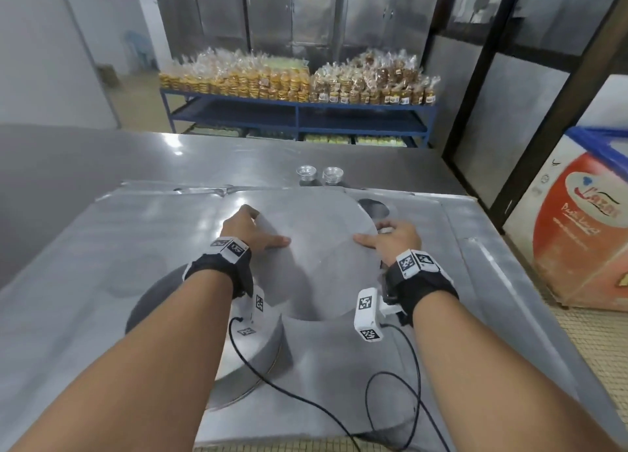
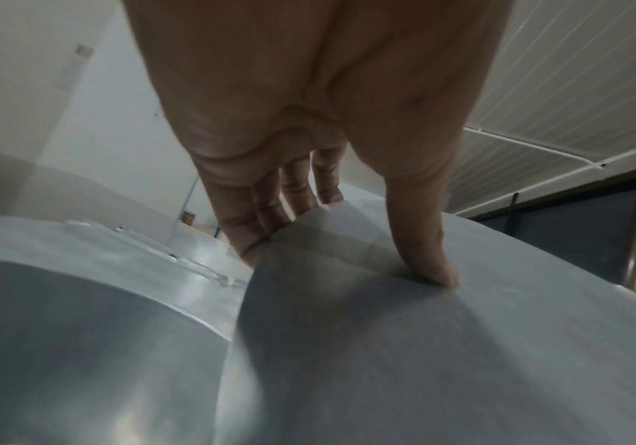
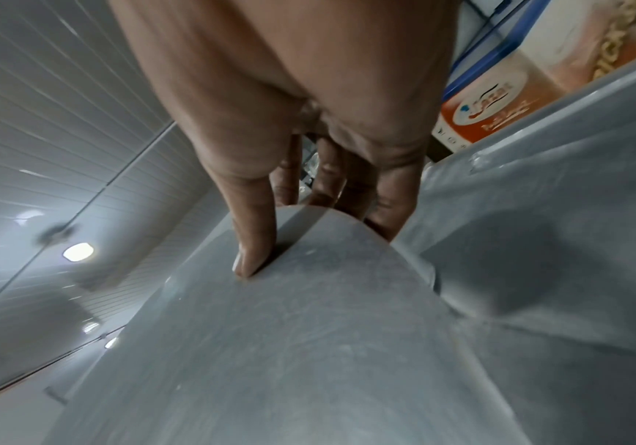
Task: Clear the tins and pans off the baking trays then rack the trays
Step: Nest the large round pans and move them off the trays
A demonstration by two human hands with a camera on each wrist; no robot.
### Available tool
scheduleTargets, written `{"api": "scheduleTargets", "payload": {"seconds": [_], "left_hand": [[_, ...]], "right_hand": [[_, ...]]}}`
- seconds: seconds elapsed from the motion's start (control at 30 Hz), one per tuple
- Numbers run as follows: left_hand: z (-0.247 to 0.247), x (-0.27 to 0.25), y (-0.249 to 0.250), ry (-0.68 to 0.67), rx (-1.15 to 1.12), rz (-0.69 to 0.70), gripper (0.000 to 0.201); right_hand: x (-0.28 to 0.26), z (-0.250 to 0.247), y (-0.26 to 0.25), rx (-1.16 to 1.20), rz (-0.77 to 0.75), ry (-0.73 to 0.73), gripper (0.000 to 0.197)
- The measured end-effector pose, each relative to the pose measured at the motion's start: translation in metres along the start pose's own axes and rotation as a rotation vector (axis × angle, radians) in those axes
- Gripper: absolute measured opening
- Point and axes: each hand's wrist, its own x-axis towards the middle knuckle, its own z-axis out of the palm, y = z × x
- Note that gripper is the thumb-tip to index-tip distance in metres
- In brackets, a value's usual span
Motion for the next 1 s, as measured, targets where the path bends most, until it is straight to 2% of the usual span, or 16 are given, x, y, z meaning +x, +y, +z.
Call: {"api": "scheduleTargets", "payload": {"seconds": [0.07,0.2,0.37,0.53,0.67,0.93,1.0], "left_hand": [[-0.027,-0.004,-0.022,0.042,-0.006,-0.013,0.084],[-0.068,-0.013,-0.064,0.101,-0.015,-0.048,0.085],[-0.097,-0.030,-0.105,0.114,-0.050,-0.098,0.059],[-0.103,-0.045,-0.132,0.105,-0.023,-0.113,0.046],[-0.104,-0.050,-0.145,0.080,0.091,-0.109,0.038],[-0.091,-0.038,-0.161,0.106,0.229,-0.147,0.029],[-0.089,-0.034,-0.165,0.077,0.271,-0.157,0.027]], "right_hand": [[-0.015,0.024,-0.011,0.016,-0.046,-0.034,0.047],[-0.040,0.071,-0.028,-0.003,-0.075,-0.090,0.047],[-0.066,0.112,-0.031,-0.027,-0.090,-0.118,0.038],[-0.083,0.135,-0.017,-0.057,-0.038,-0.141,0.034],[-0.082,0.148,0.002,-0.132,-0.020,-0.166,0.036],[-0.098,0.147,0.001,-0.275,0.044,-0.176,0.037],[-0.100,0.148,0.003,-0.303,0.052,-0.175,0.037]]}}
